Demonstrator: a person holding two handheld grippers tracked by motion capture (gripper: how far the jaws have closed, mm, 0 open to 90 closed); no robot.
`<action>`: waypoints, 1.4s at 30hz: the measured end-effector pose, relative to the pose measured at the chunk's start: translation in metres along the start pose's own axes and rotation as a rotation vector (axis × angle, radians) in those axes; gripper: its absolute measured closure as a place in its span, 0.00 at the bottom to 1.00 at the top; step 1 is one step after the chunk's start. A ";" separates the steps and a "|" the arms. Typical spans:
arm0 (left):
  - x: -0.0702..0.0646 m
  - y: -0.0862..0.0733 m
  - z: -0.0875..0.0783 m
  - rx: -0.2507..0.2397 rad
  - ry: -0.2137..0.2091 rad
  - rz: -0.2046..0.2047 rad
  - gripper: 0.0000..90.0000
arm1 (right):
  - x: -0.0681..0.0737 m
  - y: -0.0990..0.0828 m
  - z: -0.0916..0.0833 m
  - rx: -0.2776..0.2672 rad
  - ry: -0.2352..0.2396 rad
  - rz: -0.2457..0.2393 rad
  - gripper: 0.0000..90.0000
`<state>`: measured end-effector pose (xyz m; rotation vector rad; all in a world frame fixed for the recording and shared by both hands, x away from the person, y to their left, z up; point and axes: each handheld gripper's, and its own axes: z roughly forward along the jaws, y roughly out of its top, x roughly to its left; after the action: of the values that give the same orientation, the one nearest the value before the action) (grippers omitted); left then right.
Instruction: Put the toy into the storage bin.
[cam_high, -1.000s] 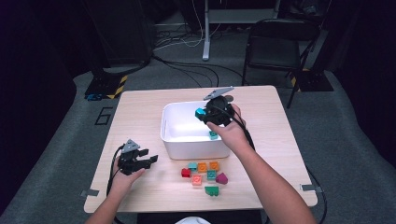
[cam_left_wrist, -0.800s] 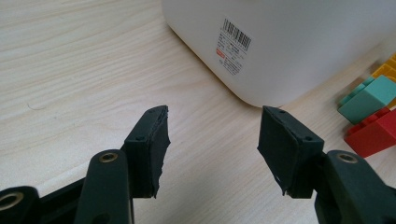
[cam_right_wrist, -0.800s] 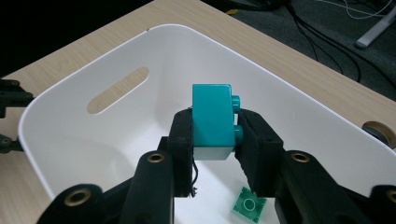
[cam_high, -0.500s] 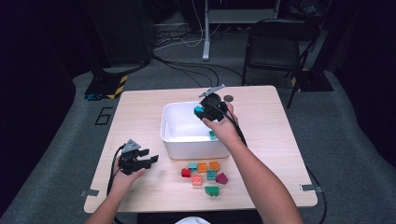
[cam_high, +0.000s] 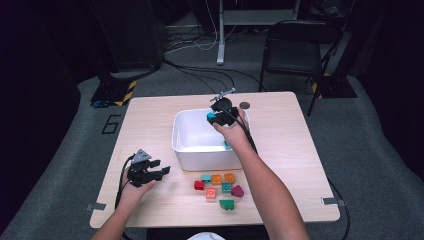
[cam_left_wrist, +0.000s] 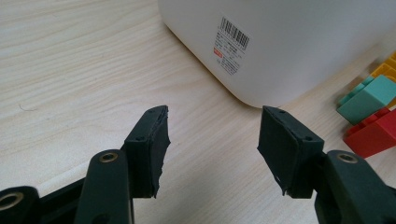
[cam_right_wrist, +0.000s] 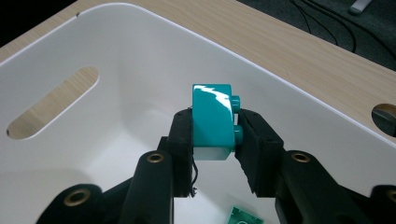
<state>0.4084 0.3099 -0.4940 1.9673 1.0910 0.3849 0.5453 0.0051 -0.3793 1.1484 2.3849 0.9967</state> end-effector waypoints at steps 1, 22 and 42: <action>0.000 0.000 0.000 -0.001 0.000 0.001 0.47 | 0.000 0.001 0.002 0.004 -0.004 -0.002 0.74; 0.001 0.000 0.000 0.008 0.000 0.000 0.47 | 0.014 0.004 -0.036 -0.065 -0.002 -0.051 0.60; 0.000 0.000 0.000 0.006 0.005 -0.003 0.47 | 0.039 -0.039 -0.102 -0.113 0.041 -0.105 0.43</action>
<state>0.4081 0.3103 -0.4942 1.9709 1.0991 0.3856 0.4439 -0.0287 -0.3337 0.9620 2.3604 1.1137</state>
